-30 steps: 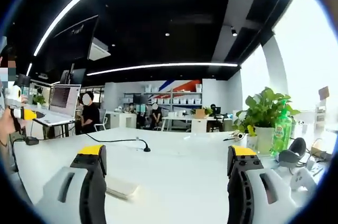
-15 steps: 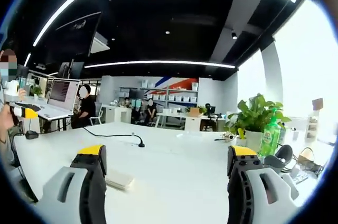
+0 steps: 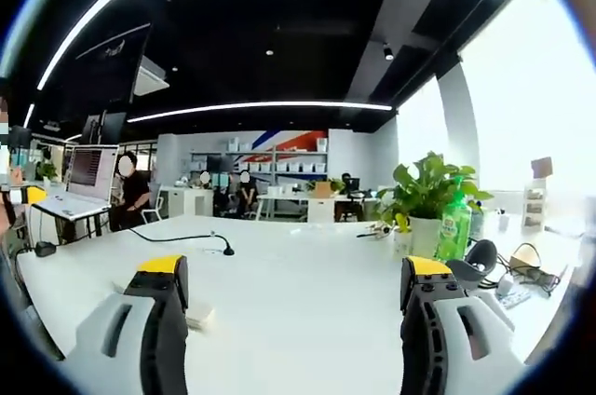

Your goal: Arrange the utensils inside the cutlery case until each visible utensil rests in its matching compartment.

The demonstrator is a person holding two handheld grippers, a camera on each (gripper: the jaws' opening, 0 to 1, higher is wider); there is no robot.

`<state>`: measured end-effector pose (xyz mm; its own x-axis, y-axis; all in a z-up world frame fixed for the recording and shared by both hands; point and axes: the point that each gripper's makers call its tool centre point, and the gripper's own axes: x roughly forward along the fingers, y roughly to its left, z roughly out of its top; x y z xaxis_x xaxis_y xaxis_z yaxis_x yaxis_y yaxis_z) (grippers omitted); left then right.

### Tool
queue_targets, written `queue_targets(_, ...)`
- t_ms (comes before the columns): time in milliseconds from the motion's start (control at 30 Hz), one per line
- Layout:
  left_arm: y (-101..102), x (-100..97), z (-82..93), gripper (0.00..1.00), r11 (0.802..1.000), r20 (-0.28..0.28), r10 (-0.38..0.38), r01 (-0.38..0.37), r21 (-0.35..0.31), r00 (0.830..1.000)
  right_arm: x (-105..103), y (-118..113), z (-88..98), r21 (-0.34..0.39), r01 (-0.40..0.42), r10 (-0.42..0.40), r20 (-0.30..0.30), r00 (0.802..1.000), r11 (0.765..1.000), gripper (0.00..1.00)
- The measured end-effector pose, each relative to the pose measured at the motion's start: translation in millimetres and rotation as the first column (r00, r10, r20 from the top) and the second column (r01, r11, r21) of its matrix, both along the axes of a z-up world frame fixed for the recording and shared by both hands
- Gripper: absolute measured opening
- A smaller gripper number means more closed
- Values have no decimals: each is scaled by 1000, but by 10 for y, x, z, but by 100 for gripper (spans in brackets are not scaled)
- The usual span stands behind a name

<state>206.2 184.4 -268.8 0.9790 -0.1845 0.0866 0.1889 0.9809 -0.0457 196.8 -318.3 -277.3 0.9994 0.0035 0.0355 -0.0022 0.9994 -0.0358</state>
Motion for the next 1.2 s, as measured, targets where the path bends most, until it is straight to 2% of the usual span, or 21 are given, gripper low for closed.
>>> queue_targets(233,-20,50,-82,100,999,-35,8,-6,35,999,11,-13,-29,7,3,-3,-9,1000,1000,99)
queue_targets(467,-35,37,-96,100,999,-45,-7,9,53,999,-27,-74,-65,18,29,-28,-31,999,999,98)
queue_targets(633,-1,8,-81,100,999,-44,-2,4,52,999,-71,-98,16,9,45,-45,1,999,999,97)
queue_targets(700,-23,-3,-58,100,999,-46,-22,25,47,999,-32,93,96,20,-83,82,39,996,996,98)
queue_targets(733,-34,-12,-44,100,999,-42,-32,34,36,999,-33,122,123,37,-102,100,57,993,994,98)
queue_targets(867,-15,-33,3,100,999,-19,-19,19,26,1000,-20,42,82,1,-44,44,28,999,999,98)
queue_targets(1000,-17,-40,2,100,999,-26,-25,26,29,999,-21,-55,30,47,-39,38,12,999,998,98)
queue_targets(1067,-74,-53,-5,100,997,-34,-56,58,55,998,-3,-80,69,110,-59,54,47,997,992,96)
queue_targets(1133,-83,-58,-14,100,997,-39,-60,62,53,997,1,-121,84,120,-57,50,61,997,991,95)
queue_targets(1200,-67,-48,-17,100,998,-39,-53,55,44,998,7,-133,64,103,-37,33,45,998,994,95)
